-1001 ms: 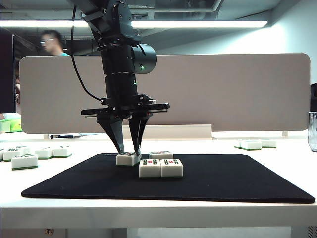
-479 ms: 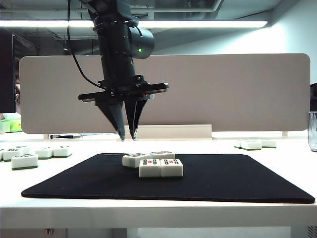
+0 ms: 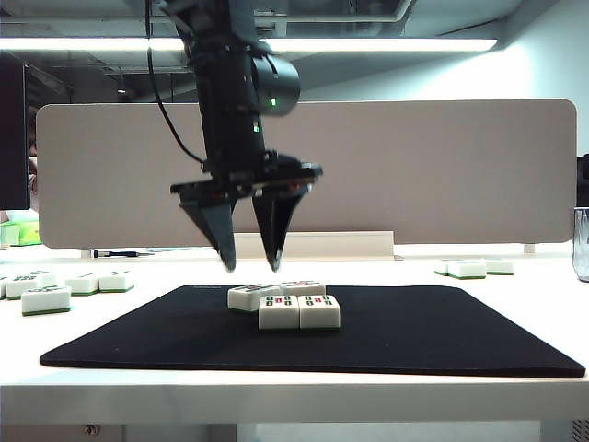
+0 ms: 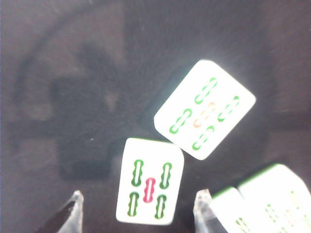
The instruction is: Arrange four mahjong tiles into a neat stack, creating two layers of paired tiles.
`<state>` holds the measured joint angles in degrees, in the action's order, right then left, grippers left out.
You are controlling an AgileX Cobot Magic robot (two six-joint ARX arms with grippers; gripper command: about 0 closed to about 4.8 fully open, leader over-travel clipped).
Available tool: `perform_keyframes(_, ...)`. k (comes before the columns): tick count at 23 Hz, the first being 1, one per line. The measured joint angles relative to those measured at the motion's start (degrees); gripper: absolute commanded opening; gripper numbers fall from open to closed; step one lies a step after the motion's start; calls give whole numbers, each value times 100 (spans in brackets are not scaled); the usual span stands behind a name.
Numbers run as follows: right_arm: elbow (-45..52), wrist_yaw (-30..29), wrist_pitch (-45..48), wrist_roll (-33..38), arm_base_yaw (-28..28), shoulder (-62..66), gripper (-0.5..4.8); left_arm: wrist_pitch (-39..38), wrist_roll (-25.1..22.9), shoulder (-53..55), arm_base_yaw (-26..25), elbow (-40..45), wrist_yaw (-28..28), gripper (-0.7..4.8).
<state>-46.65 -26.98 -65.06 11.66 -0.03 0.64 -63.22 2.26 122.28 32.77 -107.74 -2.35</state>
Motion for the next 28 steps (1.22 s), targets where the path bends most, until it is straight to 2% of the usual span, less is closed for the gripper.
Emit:
perform_keyframes(5, 0, 0, 0, 0, 0, 0, -1, -79, -142, 295, 4, 0, 2, 258)
perform_keyframes(6, 0, 0, 2, 0, 0, 0, -1, -76, -144, 308, 2, 0, 2, 208)
perform_keyframes(8, 0, 0, 0, 0, 0, 0, -1, -61, -144, 330, 4, 0, 0, 181)
perform_keyframes(14, 0, 4, 2, 0, 0, 0, -1, -22, -109, 378, 4, -2, 0, 177)
perform_keyframes(17, 0, 26, 2, 0, 0, 0, -1, -153, 173, 372, 4, -70, 2, 177)
perform_keyframes(22, 0, 39, 0, 0, 0, 0, -1, -435, 264, 343, 4, -409, 0, 178)
perform_keyframes(26, 0, 39, 2, 0, 0, 0, -1, -1311, 870, 343, 55, -809, -59, 178)
perform_keyframes(27, 0, 39, 0, 0, 0, 0, -1, -1488, 1231, 334, 103, -881, -160, 178)
perform_keyframes(28, 0, 39, 4, -2, 0, 0, -1, -1515, 1379, 328, 136, -881, -205, 178)
